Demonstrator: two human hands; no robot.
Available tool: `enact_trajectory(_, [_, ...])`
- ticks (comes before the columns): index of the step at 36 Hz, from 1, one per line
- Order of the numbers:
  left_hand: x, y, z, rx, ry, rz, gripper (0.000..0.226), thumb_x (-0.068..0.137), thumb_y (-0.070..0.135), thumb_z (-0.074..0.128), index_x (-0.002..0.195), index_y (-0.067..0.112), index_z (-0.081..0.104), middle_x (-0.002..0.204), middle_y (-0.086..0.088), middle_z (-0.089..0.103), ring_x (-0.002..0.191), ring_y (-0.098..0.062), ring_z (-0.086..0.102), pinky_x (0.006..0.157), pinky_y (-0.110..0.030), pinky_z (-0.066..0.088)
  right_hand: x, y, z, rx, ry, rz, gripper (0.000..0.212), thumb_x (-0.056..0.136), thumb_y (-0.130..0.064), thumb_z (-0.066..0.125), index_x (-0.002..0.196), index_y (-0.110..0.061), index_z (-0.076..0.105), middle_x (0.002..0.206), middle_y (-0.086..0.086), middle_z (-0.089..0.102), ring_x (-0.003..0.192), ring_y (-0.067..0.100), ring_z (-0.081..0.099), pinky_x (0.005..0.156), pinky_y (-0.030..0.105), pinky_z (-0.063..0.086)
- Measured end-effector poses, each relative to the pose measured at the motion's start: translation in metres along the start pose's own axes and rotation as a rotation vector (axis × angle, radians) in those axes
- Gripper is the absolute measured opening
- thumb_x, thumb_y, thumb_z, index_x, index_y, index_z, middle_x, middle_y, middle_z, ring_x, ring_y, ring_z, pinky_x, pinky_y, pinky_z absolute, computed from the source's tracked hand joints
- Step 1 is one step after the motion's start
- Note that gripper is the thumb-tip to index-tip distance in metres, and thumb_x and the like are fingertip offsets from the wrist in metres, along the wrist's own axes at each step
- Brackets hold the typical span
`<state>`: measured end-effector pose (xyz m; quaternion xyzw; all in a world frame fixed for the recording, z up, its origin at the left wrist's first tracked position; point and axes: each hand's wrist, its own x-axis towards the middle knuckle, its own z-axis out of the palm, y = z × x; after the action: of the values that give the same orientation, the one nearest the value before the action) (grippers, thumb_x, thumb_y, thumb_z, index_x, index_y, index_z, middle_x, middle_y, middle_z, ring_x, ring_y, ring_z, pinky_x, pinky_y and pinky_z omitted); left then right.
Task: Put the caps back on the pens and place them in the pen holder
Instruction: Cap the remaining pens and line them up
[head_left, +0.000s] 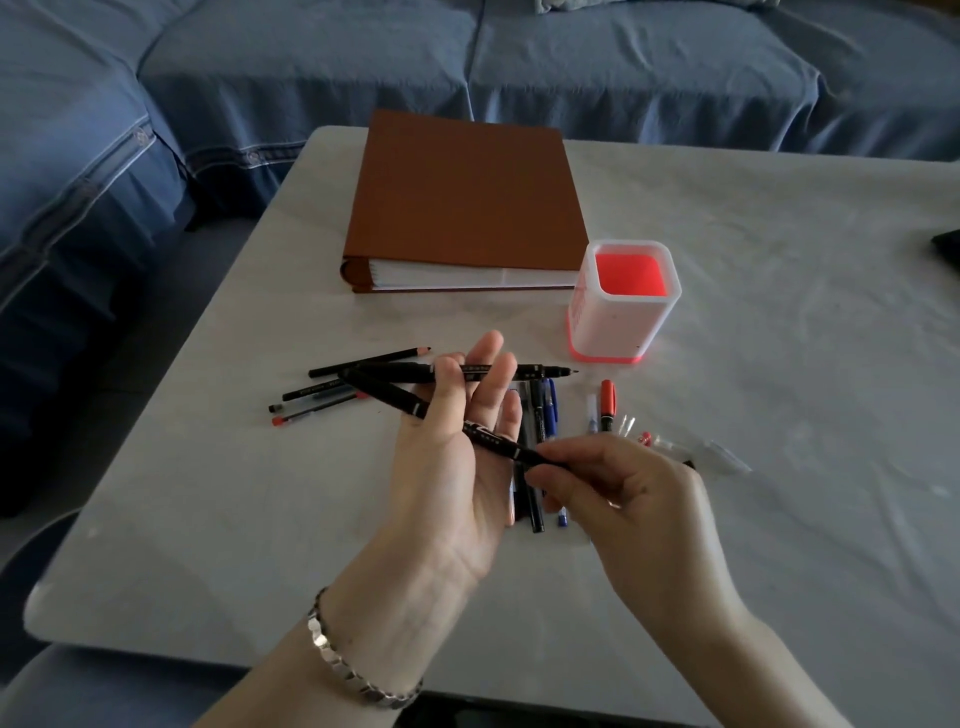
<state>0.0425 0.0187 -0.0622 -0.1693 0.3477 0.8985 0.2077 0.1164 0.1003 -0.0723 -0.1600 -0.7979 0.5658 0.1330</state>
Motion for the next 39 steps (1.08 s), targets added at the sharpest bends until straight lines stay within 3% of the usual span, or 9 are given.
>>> enact_trajectory(5, [-0.006,0.000,0.004,0.051,-0.025,0.061,0.017,0.094,0.022,0.039,0.081,0.017,0.050,0.080,0.007,0.073,0.072,-0.002,0.069,0.091,-0.026,0.044,-0.002,0.001,0.003,0.028,0.010,-0.001,0.032,0.076,-0.006,0.069,0.069,-0.037,0.066,0.061,-0.012,0.068,0.053,0.006,0.061,0.056,0.018,0.050])
enact_trajectory(9, [-0.008,-0.001,0.005,0.071,-0.054,0.093,0.017,0.094,0.020,0.038,0.081,0.015,0.048,0.070,0.007,0.071,0.072,-0.002,0.069,0.082,-0.020,0.048,0.000,-0.001,0.003,0.125,-0.021,0.045,0.029,0.077,-0.001,0.067,0.069,-0.029,0.067,0.055,-0.013,0.066,0.047,0.001,0.056,0.050,0.008,0.042])
enact_trajectory(14, [-0.004,0.001,0.001,0.093,-0.077,0.068,0.015,0.095,0.019,0.038,0.089,0.010,0.049,0.072,0.004,0.072,0.072,-0.004,0.069,0.083,-0.021,0.051,0.006,-0.003,-0.002,0.196,-0.138,0.109,0.026,0.078,-0.003,0.066,0.070,-0.028,0.066,0.055,-0.009,0.068,0.043,0.001,0.053,0.047,0.009,0.041])
enact_trajectory(17, [0.003,0.001,-0.003,0.152,-0.059,0.041,0.015,0.094,0.016,0.041,0.084,0.011,0.051,0.077,0.001,0.073,0.066,-0.005,0.068,0.079,-0.023,0.050,0.015,0.015,-0.015,-0.043,-0.182,0.105,0.024,0.082,-0.014,0.064,0.066,-0.032,0.065,0.057,-0.008,0.067,0.047,0.003,0.052,0.047,0.010,0.040])
enact_trajectory(23, [0.011,0.000,-0.015,0.324,0.044,0.040,0.019,0.093,0.011,0.046,0.076,0.013,0.052,0.077,-0.006,0.071,0.048,-0.008,0.047,0.044,-0.015,0.036,0.026,0.088,-0.067,-0.661,0.196,0.284,0.010,0.084,-0.020,0.061,0.087,-0.015,0.070,0.083,0.004,0.066,0.078,0.025,0.058,0.066,0.027,0.039])
enact_trajectory(26, [0.011,-0.003,-0.019,0.399,0.082,0.023,0.020,0.093,0.013,0.048,0.074,0.014,0.054,0.075,-0.004,0.071,0.047,-0.007,0.046,0.043,-0.015,0.033,0.024,0.110,-0.076,-0.745,0.183,0.411,0.017,0.085,-0.025,0.059,0.095,-0.014,0.067,0.094,0.008,0.062,0.084,0.029,0.056,0.068,0.029,0.039])
enact_trajectory(34, [0.009,-0.001,-0.017,0.465,0.102,0.020,0.021,0.093,0.014,0.048,0.073,0.014,0.056,0.071,-0.003,0.072,0.050,-0.010,0.043,0.040,-0.014,0.031,0.026,0.113,-0.067,-0.894,0.159,0.450,0.015,0.087,-0.025,0.054,0.090,-0.017,0.066,0.097,0.004,0.062,0.087,0.027,0.056,0.063,0.028,0.040])
enact_trajectory(37, [0.007,0.002,-0.016,0.471,0.091,0.021,0.018,0.092,0.014,0.049,0.076,0.012,0.056,0.072,-0.004,0.072,0.047,-0.008,0.049,0.038,-0.014,0.031,0.022,0.098,-0.062,-0.714,0.123,0.299,0.009,0.086,-0.022,0.060,0.088,-0.018,0.067,0.086,-0.001,0.067,0.084,0.018,0.061,0.064,0.027,0.042])
enact_trajectory(39, [0.006,0.002,-0.017,0.475,0.081,0.018,0.015,0.092,0.013,0.050,0.078,0.012,0.056,0.073,-0.005,0.073,0.046,-0.007,0.052,0.038,-0.014,0.031,0.017,0.076,-0.054,-0.432,0.070,0.199,0.007,0.083,-0.016,0.063,0.080,-0.023,0.065,0.070,-0.008,0.066,0.071,0.003,0.062,0.060,0.011,0.042])
